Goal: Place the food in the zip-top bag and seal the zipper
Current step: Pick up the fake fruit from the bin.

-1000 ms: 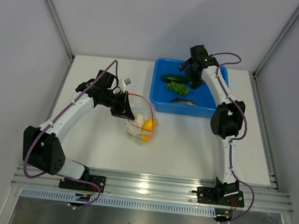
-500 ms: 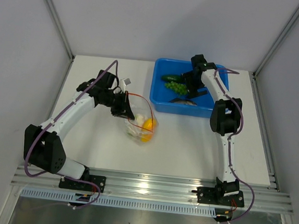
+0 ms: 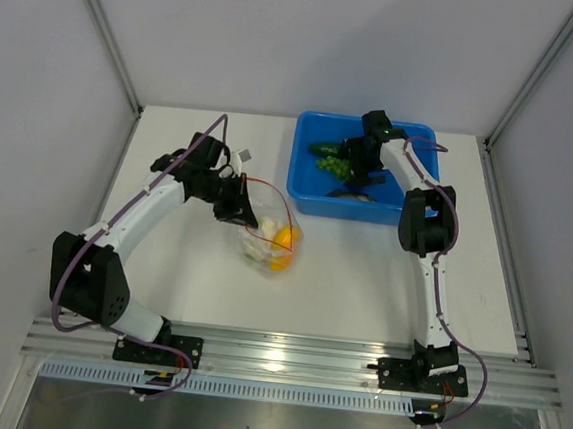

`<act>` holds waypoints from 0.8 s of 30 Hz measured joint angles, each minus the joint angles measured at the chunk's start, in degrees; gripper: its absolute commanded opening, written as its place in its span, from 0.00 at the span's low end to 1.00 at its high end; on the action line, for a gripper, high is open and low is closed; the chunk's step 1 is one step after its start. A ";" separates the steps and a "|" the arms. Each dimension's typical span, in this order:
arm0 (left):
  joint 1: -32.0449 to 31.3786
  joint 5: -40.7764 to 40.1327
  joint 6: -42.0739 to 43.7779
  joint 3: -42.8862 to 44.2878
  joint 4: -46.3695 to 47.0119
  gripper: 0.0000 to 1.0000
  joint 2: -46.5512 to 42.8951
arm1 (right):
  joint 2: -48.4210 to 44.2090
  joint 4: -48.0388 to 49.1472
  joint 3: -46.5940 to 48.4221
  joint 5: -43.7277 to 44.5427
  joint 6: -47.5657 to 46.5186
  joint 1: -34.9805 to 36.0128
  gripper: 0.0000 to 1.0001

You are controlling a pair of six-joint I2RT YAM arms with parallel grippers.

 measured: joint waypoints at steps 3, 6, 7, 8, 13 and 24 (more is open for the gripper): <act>0.00 -0.02 -0.02 0.48 0.00 0.01 0.48 | 0.17 0.76 0.00 -0.11 0.63 -0.13 0.99; 0.04 -0.02 -0.04 1.05 -0.11 0.00 1.27 | 0.28 1.05 0.00 -0.26 1.05 -0.35 0.97; 0.09 -0.02 -0.02 1.22 -0.13 0.01 1.51 | 0.28 1.07 0.00 -0.26 1.11 -0.42 0.95; 0.13 0.00 -0.02 1.31 -0.13 0.01 1.77 | 0.28 1.14 -0.09 -0.28 1.22 -0.46 0.93; 0.42 0.02 -0.04 1.66 -0.17 0.01 2.51 | 0.42 1.14 -0.22 -0.28 1.68 -0.66 0.81; 0.76 0.02 -0.02 1.66 -0.22 0.01 2.58 | 0.68 2.21 -1.92 -0.57 2.10 -0.74 0.47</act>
